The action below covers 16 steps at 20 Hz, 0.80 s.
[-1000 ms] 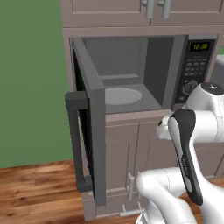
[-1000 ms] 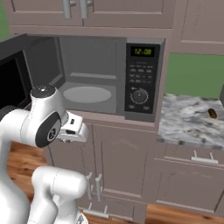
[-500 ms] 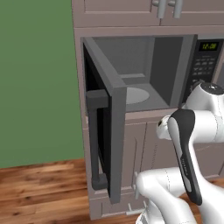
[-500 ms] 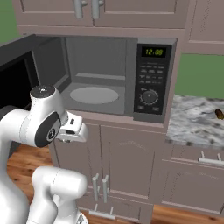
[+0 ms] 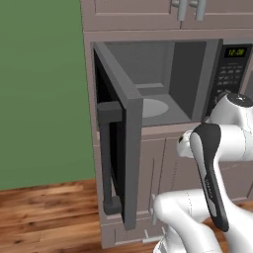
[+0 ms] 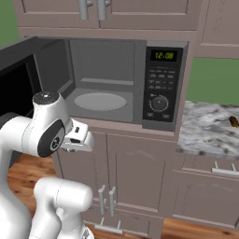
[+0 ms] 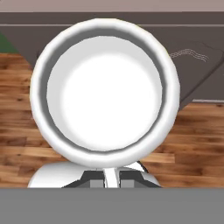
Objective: Pick the mug from the counter and place it inside the microwave. Then close the microwave.
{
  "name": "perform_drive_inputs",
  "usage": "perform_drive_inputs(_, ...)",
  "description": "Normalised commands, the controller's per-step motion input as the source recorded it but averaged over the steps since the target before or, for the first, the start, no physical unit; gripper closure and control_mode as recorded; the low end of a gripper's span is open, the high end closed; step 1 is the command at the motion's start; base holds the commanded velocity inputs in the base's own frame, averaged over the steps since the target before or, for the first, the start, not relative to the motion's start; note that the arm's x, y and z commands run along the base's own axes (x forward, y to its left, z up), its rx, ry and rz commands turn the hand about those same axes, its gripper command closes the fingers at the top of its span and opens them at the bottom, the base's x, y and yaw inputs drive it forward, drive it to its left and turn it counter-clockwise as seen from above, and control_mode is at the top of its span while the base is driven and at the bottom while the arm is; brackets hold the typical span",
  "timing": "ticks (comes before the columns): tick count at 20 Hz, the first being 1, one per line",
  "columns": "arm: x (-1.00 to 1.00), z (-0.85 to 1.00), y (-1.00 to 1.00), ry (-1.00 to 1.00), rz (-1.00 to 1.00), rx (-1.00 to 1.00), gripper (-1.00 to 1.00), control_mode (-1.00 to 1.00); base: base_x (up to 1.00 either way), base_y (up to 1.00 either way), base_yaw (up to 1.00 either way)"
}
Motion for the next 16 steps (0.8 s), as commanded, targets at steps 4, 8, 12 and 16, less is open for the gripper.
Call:
perform_drive_inputs(4,0.0,0.0,0.0,0.0,0.0,0.0,1.0,1.0,0.0,0.0,0.0)
perform_drive_inputs(8,0.0,0.0,0.0,0.0,0.0,0.0,1.0,-1.0,0.0,0.0,0.0)
perform_drive_inputs(12,0.0,0.0,0.0,0.0,0.0,0.0,1.0,-1.0,0.0,0.0,0.0)
perform_drive_inputs(16,0.0,0.0,-0.01,0.0,0.0,0.0,1.0,-1.0,0.0,0.0,0.0)
